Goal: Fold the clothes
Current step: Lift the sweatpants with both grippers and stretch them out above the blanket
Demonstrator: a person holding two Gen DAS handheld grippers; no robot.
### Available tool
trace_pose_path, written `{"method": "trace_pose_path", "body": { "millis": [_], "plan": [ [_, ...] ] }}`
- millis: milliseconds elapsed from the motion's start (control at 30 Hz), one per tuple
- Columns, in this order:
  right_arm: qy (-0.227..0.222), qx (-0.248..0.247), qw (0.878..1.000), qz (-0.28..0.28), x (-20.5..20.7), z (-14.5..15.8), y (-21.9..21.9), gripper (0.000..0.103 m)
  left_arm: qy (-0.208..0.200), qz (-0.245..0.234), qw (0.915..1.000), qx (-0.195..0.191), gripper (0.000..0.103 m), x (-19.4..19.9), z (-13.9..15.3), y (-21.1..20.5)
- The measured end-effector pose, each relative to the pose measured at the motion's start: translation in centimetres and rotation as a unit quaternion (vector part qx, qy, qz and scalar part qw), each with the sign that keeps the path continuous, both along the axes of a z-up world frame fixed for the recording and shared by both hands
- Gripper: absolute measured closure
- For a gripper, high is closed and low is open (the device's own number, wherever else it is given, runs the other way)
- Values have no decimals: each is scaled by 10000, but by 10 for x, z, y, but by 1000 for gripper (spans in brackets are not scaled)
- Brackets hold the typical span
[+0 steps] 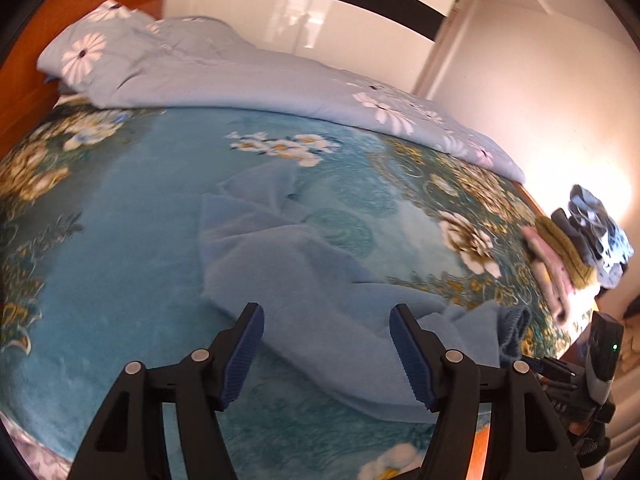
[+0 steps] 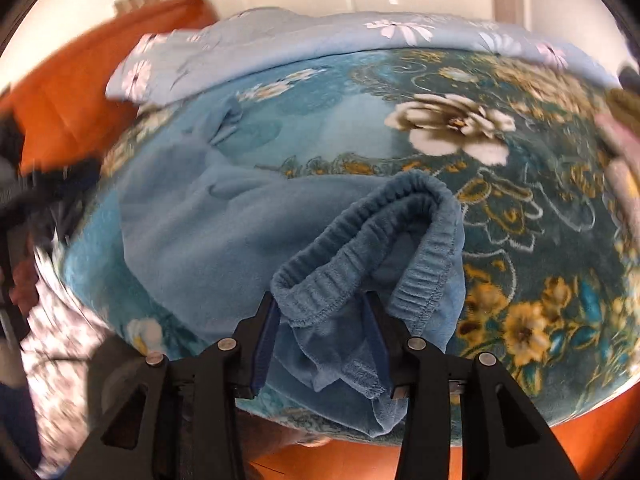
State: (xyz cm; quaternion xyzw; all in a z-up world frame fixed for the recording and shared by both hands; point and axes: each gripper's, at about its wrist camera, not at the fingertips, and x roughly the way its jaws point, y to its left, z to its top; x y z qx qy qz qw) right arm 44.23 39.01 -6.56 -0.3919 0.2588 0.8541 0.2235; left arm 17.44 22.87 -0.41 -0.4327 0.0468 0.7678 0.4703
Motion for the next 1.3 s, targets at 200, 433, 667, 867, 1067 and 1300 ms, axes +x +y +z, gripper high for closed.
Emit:
{"method": "trace_pose_path", "body": {
  "millis": [200, 433, 667, 867, 1067, 1300],
  "plan": [
    [1643, -1128, 9776, -676, 36, 24, 47, 93, -453, 210, 9986, 183, 34, -21, -14, -23],
    [3859, -1494, 9069, -793, 81, 89, 91, 94, -1494, 358, 9864, 583, 34, -40, -32, -24],
    [4154, -1132, 9007, -579, 74, 130, 101, 94, -2335, 297, 9683, 834, 34, -35, -48, -12],
    [4207, -1063, 8997, -469, 77, 142, 94, 94, -3015, 437, 9465, 1066, 34, -40, -65, 4],
    [4201, -1017, 9004, -500, 88, 148, 94, 94, -3217, 612, 9393, 1022, 34, -44, -80, 7],
    [4150, -999, 9033, -427, 92, 153, 89, 94, -3262, 760, 9331, 1311, 36, -52, -77, 0]
  ]
}}
